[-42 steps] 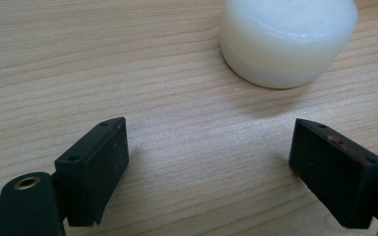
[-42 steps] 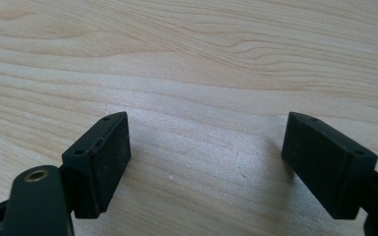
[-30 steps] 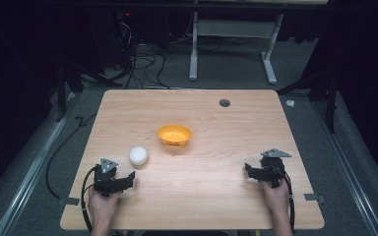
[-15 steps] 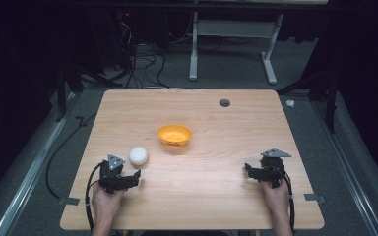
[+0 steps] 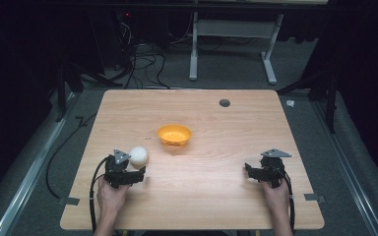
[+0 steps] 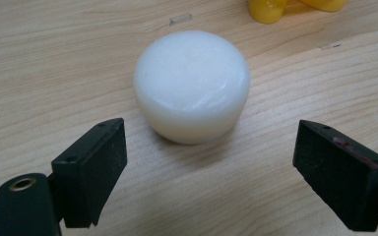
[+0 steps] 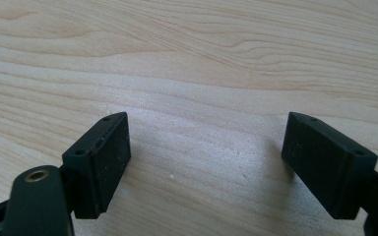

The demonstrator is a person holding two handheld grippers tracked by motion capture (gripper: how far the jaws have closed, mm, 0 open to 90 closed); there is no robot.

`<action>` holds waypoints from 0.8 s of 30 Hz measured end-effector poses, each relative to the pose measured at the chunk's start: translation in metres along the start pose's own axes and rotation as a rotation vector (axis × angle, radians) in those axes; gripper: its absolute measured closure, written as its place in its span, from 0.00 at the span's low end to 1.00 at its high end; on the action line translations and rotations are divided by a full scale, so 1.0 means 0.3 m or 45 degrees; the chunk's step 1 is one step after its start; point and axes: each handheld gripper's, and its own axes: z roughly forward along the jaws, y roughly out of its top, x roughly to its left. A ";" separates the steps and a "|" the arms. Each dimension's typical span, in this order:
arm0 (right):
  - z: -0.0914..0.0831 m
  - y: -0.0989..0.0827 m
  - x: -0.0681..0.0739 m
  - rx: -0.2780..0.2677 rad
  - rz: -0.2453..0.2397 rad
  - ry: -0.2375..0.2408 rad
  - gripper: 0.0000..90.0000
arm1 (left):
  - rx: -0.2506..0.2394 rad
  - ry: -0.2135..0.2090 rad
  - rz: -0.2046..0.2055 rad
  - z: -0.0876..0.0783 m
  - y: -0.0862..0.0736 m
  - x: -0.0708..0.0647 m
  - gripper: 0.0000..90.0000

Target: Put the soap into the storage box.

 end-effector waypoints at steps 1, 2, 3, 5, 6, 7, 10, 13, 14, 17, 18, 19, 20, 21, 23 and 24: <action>0.000 0.000 0.000 0.000 0.000 0.000 0.22 | -0.005 -0.001 0.002 0.002 0.005 0.000 0.15; 0.000 0.000 0.000 -0.001 -0.002 0.002 0.22 | 0.001 -0.010 -0.004 0.006 0.012 0.001 0.14; 0.000 0.000 0.000 -0.001 -0.003 0.002 0.22 | 0.017 -0.017 -0.011 0.010 0.020 0.003 0.13; 0.000 0.000 0.000 -0.001 -0.003 0.002 0.22 | 0.028 -0.014 -0.019 0.018 0.032 0.006 0.10; 0.000 0.000 0.000 -0.001 -0.002 0.002 0.22 | 0.030 -0.016 -0.017 0.019 0.038 0.008 0.10; 0.000 0.000 0.000 -0.001 -0.003 0.002 0.22 | 0.021 -0.016 -0.019 0.021 0.043 0.008 0.10; 0.000 0.000 0.000 -0.001 -0.002 0.002 0.22 | 0.028 -0.016 -0.023 0.027 0.054 0.011 0.10; 0.000 0.000 0.000 -0.001 -0.002 0.002 0.22 | 0.028 -0.014 -0.016 0.033 0.067 0.009 0.09; 0.000 0.000 0.000 -0.001 -0.003 0.002 0.22 | 0.032 -0.014 -0.011 0.036 0.074 0.009 0.09; 0.000 0.000 0.000 -0.001 -0.002 0.002 0.22 | 0.003 -0.013 -0.031 0.046 0.086 0.013 0.10; 0.000 0.000 0.000 -0.001 -0.003 0.003 0.22 | 0.018 -0.016 -0.036 0.052 0.090 0.016 0.10; 0.000 0.000 0.000 -0.001 -0.003 0.003 0.22 | 0.029 -0.004 -0.033 0.061 0.095 0.017 0.10; 0.000 0.000 0.000 -0.001 -0.003 0.003 0.22 | 0.031 0.001 -0.032 0.067 0.098 0.017 0.10; 0.000 0.000 0.000 0.000 -0.003 0.003 0.22 | 0.035 0.000 -0.034 0.074 0.101 0.017 0.10; 0.000 0.000 0.000 0.000 -0.004 0.003 0.22 | 0.043 0.004 -0.033 0.087 0.107 0.017 0.10; -0.001 -0.001 0.000 0.000 -0.002 0.002 0.22 | 0.050 0.004 -0.034 0.094 0.110 0.018 0.10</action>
